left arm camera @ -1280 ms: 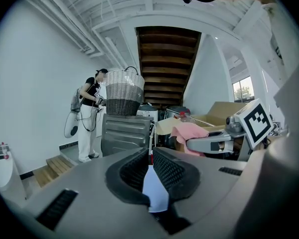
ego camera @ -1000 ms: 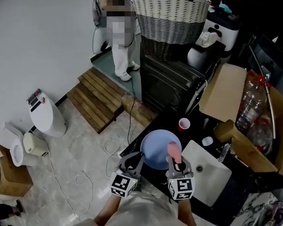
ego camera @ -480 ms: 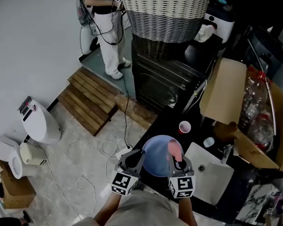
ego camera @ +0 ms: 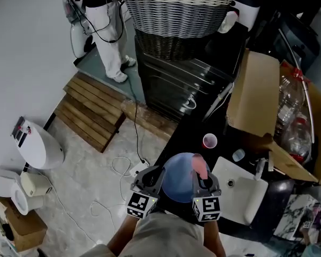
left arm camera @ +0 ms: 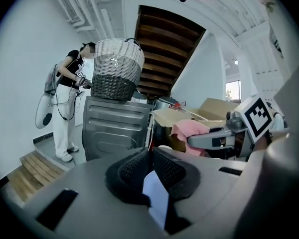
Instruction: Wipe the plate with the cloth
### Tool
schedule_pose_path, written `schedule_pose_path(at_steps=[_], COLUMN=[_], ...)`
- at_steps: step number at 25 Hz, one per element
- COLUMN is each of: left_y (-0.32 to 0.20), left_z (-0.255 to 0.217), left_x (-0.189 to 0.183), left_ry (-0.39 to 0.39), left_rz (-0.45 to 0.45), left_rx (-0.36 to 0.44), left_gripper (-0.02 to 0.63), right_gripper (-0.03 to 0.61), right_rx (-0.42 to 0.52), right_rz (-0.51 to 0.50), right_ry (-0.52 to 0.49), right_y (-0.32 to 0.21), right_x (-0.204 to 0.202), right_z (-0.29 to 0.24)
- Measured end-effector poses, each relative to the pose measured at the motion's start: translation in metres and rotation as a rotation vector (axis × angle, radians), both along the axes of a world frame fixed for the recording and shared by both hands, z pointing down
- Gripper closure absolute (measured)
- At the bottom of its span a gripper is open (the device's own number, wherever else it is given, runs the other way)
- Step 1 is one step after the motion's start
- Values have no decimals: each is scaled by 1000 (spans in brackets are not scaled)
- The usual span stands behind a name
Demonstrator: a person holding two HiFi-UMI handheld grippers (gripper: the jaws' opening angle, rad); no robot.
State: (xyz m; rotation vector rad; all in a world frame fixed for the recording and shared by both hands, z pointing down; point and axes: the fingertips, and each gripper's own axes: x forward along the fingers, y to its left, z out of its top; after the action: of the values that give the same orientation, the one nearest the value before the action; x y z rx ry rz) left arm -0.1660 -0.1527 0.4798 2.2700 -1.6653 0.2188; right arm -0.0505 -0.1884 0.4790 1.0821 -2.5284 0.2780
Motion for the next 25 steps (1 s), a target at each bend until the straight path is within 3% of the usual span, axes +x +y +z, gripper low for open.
schedule_pose_path(at_steps=[14, 25], left_y=[-35, -48], left_z=[41, 69], left_x=[1, 14], left_ry=[56, 55], left_rz=[138, 209], left_rx=[-83, -132], left_gripper=[584, 584], right_gripper=[546, 546], right_rx=[-81, -158], right_rz=[102, 115], right_ry=[55, 63], right_y=[-26, -26], right_x=[-12, -18], right_z=[45, 84])
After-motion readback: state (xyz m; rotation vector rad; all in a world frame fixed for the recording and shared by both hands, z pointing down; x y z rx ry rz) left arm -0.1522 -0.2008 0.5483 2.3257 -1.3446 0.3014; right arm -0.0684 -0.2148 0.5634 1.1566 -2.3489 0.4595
